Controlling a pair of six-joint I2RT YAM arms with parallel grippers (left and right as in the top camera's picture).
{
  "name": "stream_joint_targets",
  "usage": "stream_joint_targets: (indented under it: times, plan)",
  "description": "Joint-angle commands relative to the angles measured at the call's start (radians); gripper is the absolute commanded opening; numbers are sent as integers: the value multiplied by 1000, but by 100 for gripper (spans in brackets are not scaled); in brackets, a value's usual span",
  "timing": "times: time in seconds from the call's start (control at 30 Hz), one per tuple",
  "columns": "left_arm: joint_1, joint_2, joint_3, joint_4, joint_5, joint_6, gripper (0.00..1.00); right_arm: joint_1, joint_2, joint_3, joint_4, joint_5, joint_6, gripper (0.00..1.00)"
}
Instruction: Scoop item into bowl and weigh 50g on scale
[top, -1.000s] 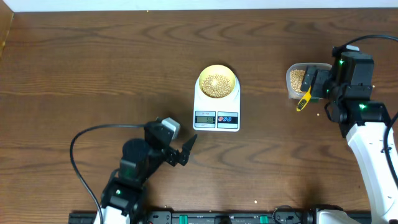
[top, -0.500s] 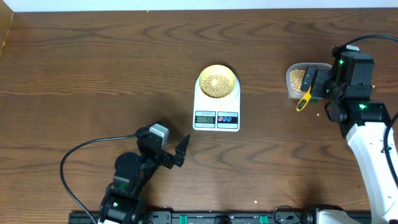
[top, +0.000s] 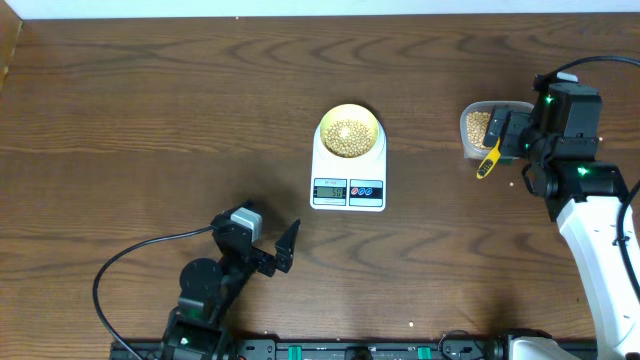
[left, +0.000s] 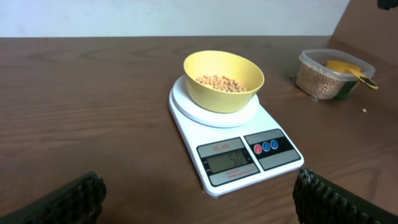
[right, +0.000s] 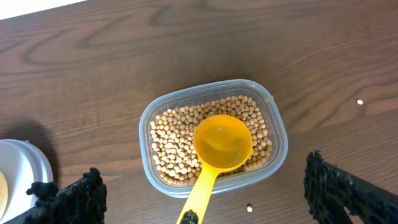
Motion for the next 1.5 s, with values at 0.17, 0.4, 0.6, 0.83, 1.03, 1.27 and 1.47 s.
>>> stream_joint_targets:
  times: [0.17, 0.4, 0.6, 0.83, 1.03, 1.27, 1.47]
  plan:
    - [39, -34, -4, -14, -6, -24, 98, 6, -3, 0, 0, 11, -15, 99]
    - [82, -140, -4, -13, -34, -24, 98, 6, -3, 0, 0, 11, -14, 99]
    - [148, -222, -4, -14, -34, -24, 98, 6, -3, 0, 0, 11, -14, 99]
    - [210, -304, -4, -14, -35, -24, 98, 6, -3, 0, -1, 11, -14, 99]
    - [251, -328, -4, 11, -47, -24, 98, 6, -3, 0, 0, 11, -14, 99]
    - [261, -328, -4, 130, -179, -24, 98, 6, -3, 0, 0, 11, -14, 99]
    - [261, -328, -4, 193, -264, -24, 98, 6, -3, 0, 0, 11, -14, 99]
